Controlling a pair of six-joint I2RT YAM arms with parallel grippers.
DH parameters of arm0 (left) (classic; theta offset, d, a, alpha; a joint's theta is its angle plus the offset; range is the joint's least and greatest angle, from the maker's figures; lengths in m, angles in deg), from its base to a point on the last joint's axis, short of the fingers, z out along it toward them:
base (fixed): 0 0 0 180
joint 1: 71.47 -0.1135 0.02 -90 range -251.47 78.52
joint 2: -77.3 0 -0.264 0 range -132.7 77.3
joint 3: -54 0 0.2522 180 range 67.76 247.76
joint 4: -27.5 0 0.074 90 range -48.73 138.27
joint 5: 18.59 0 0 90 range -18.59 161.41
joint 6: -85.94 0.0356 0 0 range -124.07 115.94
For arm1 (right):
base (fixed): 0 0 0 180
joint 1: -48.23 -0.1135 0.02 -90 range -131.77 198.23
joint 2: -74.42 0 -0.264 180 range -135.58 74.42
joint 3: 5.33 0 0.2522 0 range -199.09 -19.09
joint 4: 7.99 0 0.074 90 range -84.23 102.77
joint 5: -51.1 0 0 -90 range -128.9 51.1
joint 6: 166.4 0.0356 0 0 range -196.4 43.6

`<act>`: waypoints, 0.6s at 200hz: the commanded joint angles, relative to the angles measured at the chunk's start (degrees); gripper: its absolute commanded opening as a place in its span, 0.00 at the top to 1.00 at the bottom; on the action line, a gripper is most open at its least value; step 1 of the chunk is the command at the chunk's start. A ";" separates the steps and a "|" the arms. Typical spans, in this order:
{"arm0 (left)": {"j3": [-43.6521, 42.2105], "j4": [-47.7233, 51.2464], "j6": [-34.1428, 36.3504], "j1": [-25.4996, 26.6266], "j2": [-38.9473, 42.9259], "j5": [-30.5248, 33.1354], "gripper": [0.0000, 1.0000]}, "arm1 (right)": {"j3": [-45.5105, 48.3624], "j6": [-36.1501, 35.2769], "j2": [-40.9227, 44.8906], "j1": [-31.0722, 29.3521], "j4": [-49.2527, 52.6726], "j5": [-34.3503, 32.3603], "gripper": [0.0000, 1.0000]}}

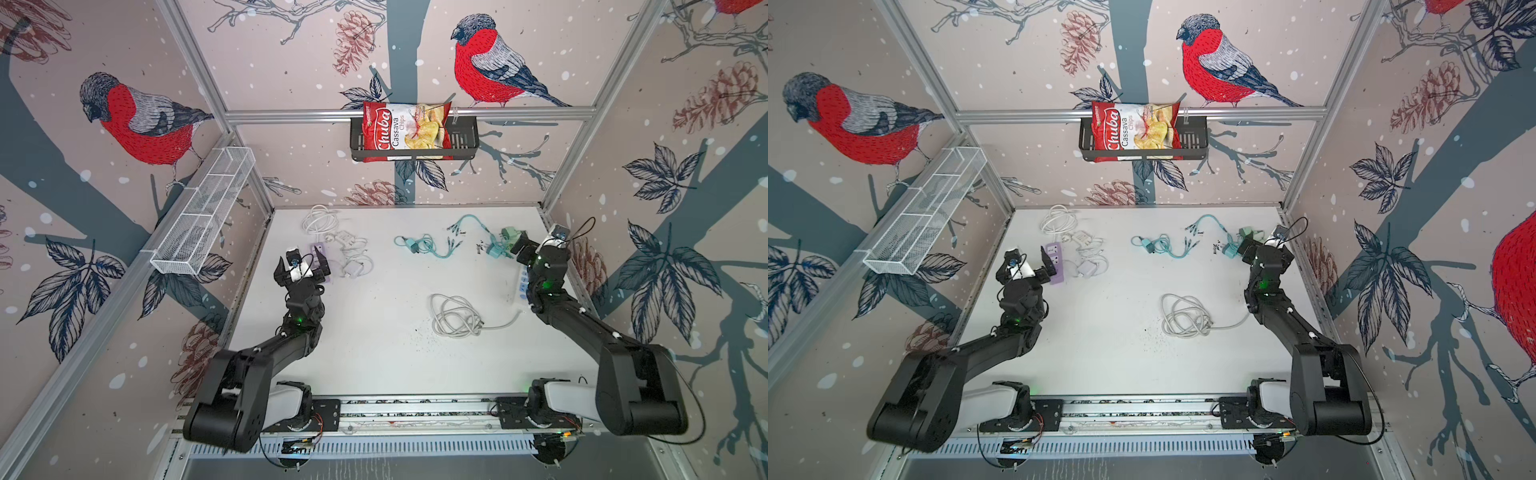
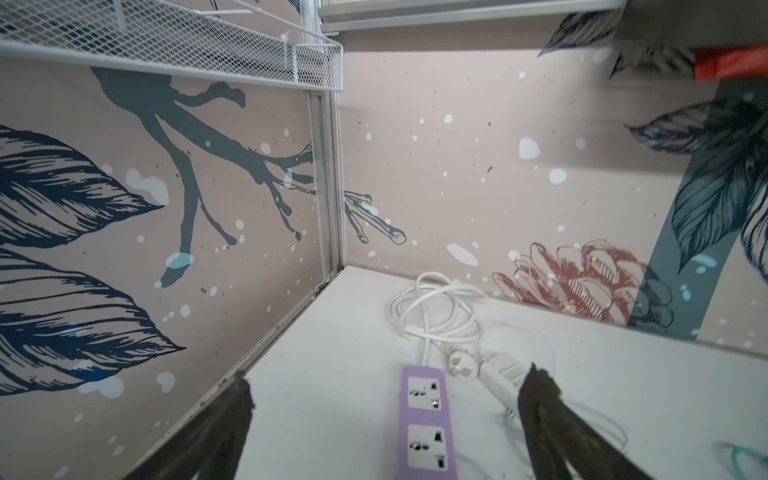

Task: Insert the plug
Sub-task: 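Reach the right gripper to the white power strip and grasp it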

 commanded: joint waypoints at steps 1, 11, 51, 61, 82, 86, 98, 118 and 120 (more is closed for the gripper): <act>4.83 23.42 -7.12 0.20 4.63 -5.56 0.02 | -4.48 8.38 -0.50 -0.20 17.51 2.20 0.00; 6.89 29.71 -10.44 0.32 6.30 -7.46 0.02 | -6.12 10.90 -0.97 -0.16 22.03 2.60 0.01; 10.61 48.94 -21.17 1.01 11.25 -14.73 0.02 | -12.66 19.17 -6.74 2.26 40.61 2.45 0.00; 10.43 51.46 -21.95 1.38 13.20 -15.45 0.02 | -14.70 19.12 -8.90 2.84 44.27 2.14 0.01; 11.11 57.42 -24.44 1.53 15.29 -15.47 0.02 | -18.37 17.56 -13.22 3.46 49.01 2.27 0.00; 11.27 58.39 -24.86 1.54 15.31 -15.80 0.02 | -19.03 17.44 -14.21 3.57 49.72 2.28 0.00; 11.81 60.84 -26.51 1.71 14.75 -16.87 0.02 | -20.33 16.84 -16.87 3.84 50.54 2.68 0.01; 11.79 62.30 -28.10 2.97 13.29 -19.75 0.02 | -23.19 15.66 -21.74 3.94 52.24 5.94 0.00; 11.76 62.41 -28.30 3.01 13.05 -19.94 0.02 | -23.53 15.58 -22.17 3.97 52.44 6.27 0.00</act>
